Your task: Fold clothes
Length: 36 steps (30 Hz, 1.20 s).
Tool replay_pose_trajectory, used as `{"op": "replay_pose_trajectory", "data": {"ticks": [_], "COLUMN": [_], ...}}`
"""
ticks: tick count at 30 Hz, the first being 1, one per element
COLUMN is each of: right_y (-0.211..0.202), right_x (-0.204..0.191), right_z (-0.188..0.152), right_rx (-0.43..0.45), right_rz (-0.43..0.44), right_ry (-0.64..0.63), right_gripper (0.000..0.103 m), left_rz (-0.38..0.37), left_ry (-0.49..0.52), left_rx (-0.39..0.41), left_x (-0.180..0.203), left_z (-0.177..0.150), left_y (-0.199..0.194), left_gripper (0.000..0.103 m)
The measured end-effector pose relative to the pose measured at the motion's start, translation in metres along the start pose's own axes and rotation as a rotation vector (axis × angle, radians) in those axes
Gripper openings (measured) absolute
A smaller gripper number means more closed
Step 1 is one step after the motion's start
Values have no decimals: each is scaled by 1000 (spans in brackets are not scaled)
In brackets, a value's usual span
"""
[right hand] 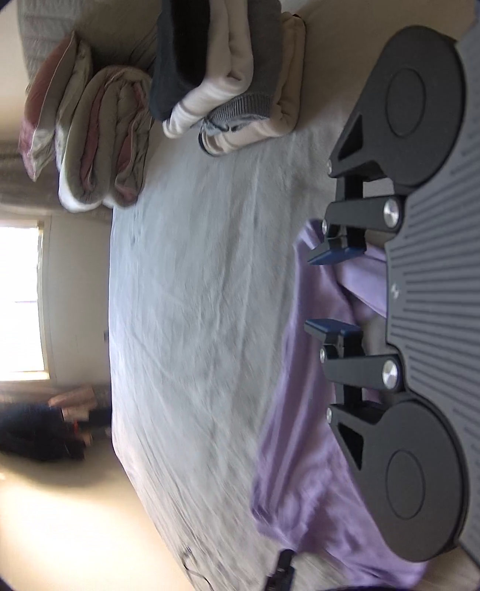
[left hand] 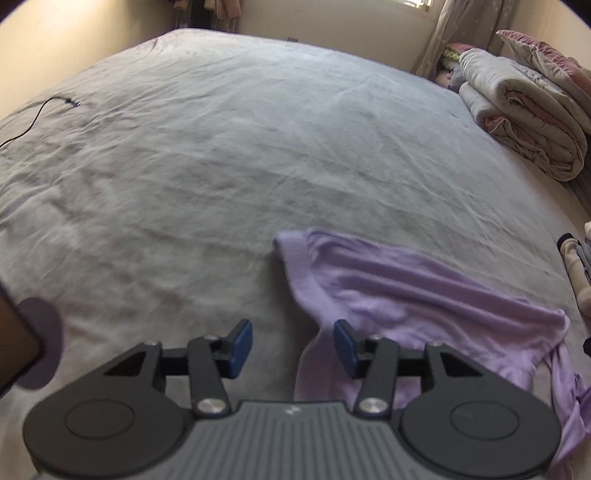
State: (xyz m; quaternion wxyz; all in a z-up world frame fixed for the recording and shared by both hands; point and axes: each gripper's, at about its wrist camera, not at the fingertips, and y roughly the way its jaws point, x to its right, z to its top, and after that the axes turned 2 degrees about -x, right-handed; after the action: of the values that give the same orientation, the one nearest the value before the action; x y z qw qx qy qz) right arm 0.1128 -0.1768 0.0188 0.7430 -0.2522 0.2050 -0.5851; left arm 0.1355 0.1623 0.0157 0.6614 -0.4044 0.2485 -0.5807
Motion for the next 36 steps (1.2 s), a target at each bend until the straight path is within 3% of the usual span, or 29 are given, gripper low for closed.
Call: {"op": "replay_pose_trajectory", "data": {"ticks": [7, 13, 16, 19, 20, 21, 22, 23, 30, 36], "right_y": [-28, -36, -30, -17, -14, -14, -14, -15, -32, -35], "right_x": [-30, -52, -50, -52, -52, -50, -49, -50, -46, -38], "right_z": [-19, -37, -51, -60, -62, -64, -64, -64, -56, -54], "right_rx": [-37, -70, -80, -145, -155, -163, -169, -168, -186, -228], "right_rz": [151, 190, 210, 197, 196, 203, 212, 214, 203, 224], "right_ry": [-104, -211, -204, -223, -229, -225, -219, -216, -231, -225], "right_gripper": [37, 37, 37, 34, 26, 21, 8, 6, 5, 6], "left_rz": [-66, -156, -191, -192, -189, -184, -180, -176, -92, -134], "left_ry": [-145, -341, -403, -417, -419, -424, -430, -442, -472, -448], "left_rx": [-108, -175, -132, -93, -80, -67, -54, -40, 60, 75], "left_x": [-26, -40, -41, -36, -35, -34, -34, -34, -50, -66], "left_z": [-36, -70, -79, -85, -87, -89, -91, -92, -95, -107], "left_y": [-22, -11, -9, -6, -6, -6, -6, -8, -43, -46], "left_gripper": [53, 50, 49, 33, 23, 23, 22, 21, 20, 21]}}
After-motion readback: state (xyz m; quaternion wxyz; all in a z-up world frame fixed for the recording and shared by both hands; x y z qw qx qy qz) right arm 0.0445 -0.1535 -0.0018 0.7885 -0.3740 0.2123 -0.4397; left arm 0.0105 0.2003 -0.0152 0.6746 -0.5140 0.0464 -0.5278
